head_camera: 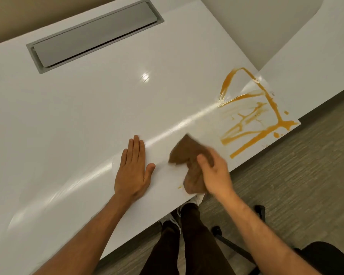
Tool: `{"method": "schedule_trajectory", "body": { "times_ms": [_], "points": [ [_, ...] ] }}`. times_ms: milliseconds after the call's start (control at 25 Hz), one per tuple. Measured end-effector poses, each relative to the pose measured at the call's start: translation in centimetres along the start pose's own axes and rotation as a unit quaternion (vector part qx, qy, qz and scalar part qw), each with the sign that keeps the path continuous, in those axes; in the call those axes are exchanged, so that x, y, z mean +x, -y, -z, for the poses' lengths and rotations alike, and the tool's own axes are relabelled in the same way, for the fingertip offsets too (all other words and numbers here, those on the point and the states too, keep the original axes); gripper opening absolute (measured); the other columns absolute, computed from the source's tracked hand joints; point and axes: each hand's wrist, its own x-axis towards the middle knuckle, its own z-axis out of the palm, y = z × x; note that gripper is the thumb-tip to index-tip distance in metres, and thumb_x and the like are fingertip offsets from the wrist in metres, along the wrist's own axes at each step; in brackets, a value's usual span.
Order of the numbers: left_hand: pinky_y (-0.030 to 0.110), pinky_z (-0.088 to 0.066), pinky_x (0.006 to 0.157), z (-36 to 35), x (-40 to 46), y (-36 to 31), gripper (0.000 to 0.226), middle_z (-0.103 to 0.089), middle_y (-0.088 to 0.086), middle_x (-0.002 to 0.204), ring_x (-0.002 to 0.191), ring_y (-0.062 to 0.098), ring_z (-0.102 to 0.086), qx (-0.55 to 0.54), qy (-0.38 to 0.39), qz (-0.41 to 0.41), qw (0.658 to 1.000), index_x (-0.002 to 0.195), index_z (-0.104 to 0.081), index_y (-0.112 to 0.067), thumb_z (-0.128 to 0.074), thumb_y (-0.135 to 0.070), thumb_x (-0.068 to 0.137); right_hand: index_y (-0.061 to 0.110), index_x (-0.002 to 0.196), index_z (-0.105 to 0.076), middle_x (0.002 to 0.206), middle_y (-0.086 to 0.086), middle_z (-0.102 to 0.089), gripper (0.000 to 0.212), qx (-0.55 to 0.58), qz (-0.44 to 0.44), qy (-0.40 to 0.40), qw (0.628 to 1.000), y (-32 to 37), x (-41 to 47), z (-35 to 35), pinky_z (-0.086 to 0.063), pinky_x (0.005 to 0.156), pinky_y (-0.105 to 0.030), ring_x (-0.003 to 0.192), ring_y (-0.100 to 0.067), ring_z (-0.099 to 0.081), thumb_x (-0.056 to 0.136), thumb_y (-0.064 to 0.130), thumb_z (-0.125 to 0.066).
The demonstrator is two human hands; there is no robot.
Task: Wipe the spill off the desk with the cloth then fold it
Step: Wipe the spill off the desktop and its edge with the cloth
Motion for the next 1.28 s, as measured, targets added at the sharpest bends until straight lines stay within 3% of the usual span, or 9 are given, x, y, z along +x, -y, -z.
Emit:
{"method": "schedule_trajectory", "body": {
  "times_ms": [120,200,320,520,680,880,1000,1160,1280],
  "points": [
    [0.036,0.006,0.131,-0.1,0.0,0.0,0.079,0.015,0.005,0.175,0.162,0.019,0.015,0.0,0.0,0.001,1.0,0.166,0.005,-0.01,-0.009,-0.059,0.106,0.045,0.133,-0.057,0.12,0.027,-0.067,0.034,-0.038,0.052,-0.112,0.992,1.3,5.1,0.0,-0.051,0.096,-0.02,0.115,-0.002,-0.063,0.101,0.034,-0.052],
    [0.035,0.007,0.13,-0.1,0.2,-0.1,0.078,0.015,0.005,0.175,0.162,0.018,0.015,-0.002,-0.001,0.002,1.0,0.166,0.005,-0.01,-0.011,-0.058,0.107,0.027,0.152,-0.044,0.154,0.005,-0.048,0.049,-0.241,0.089,-0.069,0.964,0.5,7.5,-1.8,-0.036,0.118,-0.042,0.142,-0.022,-0.044,0.104,0.034,-0.052],
    [0.032,0.009,0.13,0.0,0.2,0.0,0.077,0.013,0.005,0.175,0.162,0.017,0.014,-0.014,-0.003,0.0,1.0,0.166,0.004,-0.011,-0.013,-0.056,0.107,0.03,0.155,-0.04,0.165,-0.005,-0.031,0.066,-0.449,0.154,0.033,0.879,-0.8,8.4,-4.5,-0.021,0.121,-0.058,0.152,-0.037,-0.024,0.094,0.042,-0.064],
    [0.028,0.009,0.129,0.2,0.0,0.4,0.079,0.005,0.002,0.176,0.162,0.012,0.011,-0.074,-0.018,0.004,0.997,0.167,-0.003,-0.013,-0.009,-0.062,0.106,0.034,0.138,-0.061,0.157,0.006,-0.046,0.054,-0.397,0.263,0.18,0.861,-3.4,4.1,-3.5,-0.018,0.122,-0.05,0.15,-0.029,-0.032,0.085,0.022,-0.062],
    [0.032,0.006,0.131,0.5,-0.2,-0.2,0.088,0.01,-0.002,0.175,0.161,0.012,0.011,-0.073,-0.015,0.026,0.997,0.167,0.003,-0.015,-0.01,-0.071,0.1,0.031,0.124,-0.071,0.146,0.007,-0.059,0.043,-0.386,0.273,0.19,0.861,-5.2,-1.2,-1.3,-0.036,0.117,-0.05,0.142,-0.02,-0.047,0.084,0.022,-0.055],
    [0.029,0.015,0.128,0.9,1.3,-2.8,0.093,0.013,-0.008,0.174,0.159,0.005,0.018,-0.121,-0.011,0.029,0.992,0.166,0.006,-0.019,-0.012,-0.078,0.097,0.028,0.12,-0.073,0.127,0.011,-0.072,0.044,-0.063,0.075,0.065,0.993,-3.2,-2.8,1.7,-0.051,0.107,-0.037,0.123,-0.007,-0.063,0.086,0.007,-0.056],
    [0.025,0.019,0.125,0.7,3.8,-5.4,0.087,0.01,-0.006,0.175,0.159,0.006,0.018,-0.129,-0.005,-0.004,0.992,0.167,0.003,-0.02,-0.017,-0.072,0.1,0.032,0.116,-0.072,0.109,0.009,-0.076,0.041,0.118,0.031,-0.055,0.991,-0.1,-1.1,5.5,-0.058,0.091,-0.027,0.106,-0.011,-0.071,0.089,0.006,-0.055],
    [0.031,0.013,0.128,1.2,8.1,-6.6,0.083,0.005,-0.003,0.175,0.161,0.011,0.013,-0.092,-0.004,-0.048,0.995,0.167,-0.004,-0.016,-0.022,-0.063,0.102,0.037,0.123,-0.069,0.11,0.012,-0.073,0.04,0.099,0.056,-0.218,0.969,1.1,1.7,10.5,-0.058,0.09,-0.026,0.105,-0.008,-0.069,0.093,0.014,-0.054],
    [0.039,0.007,0.131,0.9,9.2,-6.1,0.083,0.008,-0.001,0.176,0.162,0.014,0.013,-0.032,0.026,-0.069,0.997,0.167,0.0,-0.015,-0.021,-0.063,0.102,0.034,0.148,-0.048,0.143,0.003,-0.057,0.047,-0.06,-0.013,-0.208,0.976,-1.0,4.0,10.9,-0.047,0.108,-0.037,0.128,-0.01,-0.056,0.102,0.026,-0.052]
  ]
}}
